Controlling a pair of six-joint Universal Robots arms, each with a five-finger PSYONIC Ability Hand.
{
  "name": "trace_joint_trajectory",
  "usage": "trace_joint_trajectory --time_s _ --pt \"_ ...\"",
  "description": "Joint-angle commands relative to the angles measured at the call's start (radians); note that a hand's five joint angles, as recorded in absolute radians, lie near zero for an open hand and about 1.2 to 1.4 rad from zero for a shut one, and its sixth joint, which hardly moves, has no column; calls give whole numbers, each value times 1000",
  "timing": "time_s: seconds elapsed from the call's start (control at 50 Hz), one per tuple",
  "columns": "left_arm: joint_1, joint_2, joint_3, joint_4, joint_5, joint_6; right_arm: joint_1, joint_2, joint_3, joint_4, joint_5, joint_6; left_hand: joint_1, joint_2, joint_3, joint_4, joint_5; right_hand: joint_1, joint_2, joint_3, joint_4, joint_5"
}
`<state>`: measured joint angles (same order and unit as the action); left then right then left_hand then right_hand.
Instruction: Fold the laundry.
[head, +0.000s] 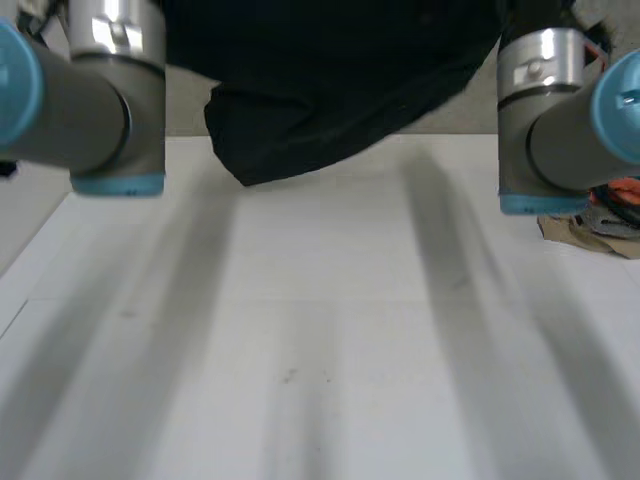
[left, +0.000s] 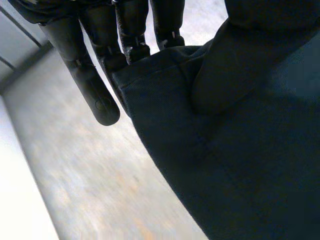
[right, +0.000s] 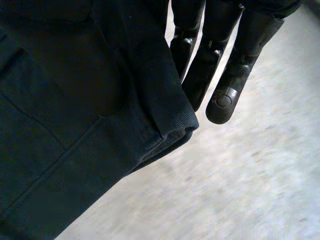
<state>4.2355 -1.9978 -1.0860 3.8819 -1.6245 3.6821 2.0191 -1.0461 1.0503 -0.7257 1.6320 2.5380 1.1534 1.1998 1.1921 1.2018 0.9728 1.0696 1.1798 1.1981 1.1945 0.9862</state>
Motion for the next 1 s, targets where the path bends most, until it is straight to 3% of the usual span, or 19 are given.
trace_joint_trajectory --time_s 0.02,0.14,0.26,0.42,0.6,0.7,0.9,1.0 --pt "0 -2 -284 -45 -8 -56 0 100 79 202 -66 -2 243 196 204 194 249 327 217 198 202 236" --pt "-12 -33 -486 -84 -9 -56 1 218 181 395 -72 -25 243 196 204 194 249 327 217 198 202 236" --pt "-54 -18 -612 -229 -9 -63 -10 199 292 514 -63 -32 243 196 204 194 249 327 217 198 202 236" --pt "-78 177 -745 -565 -11 -63 -10 -47 491 640 -70 -62 243 196 204 194 249 327 217 198 202 236" --pt "-140 430 -870 -959 -8 -62 -63 -302 674 1012 -70 -309 243 196 204 194 249 327 217 198 202 236" --pt "-222 478 -891 -1122 -3 -67 -114 -353 740 1101 -73 -393 243 196 204 194 249 327 217 198 202 236" --pt "-290 416 -818 -1128 -14 -51 -125 -361 766 1166 -90 -404 243 196 204 194 249 327 217 198 202 236" --pt "-263 308 -685 -1003 -9 -42 -122 -357 696 1119 -123 -383 243 196 204 194 249 327 217 198 202 236"
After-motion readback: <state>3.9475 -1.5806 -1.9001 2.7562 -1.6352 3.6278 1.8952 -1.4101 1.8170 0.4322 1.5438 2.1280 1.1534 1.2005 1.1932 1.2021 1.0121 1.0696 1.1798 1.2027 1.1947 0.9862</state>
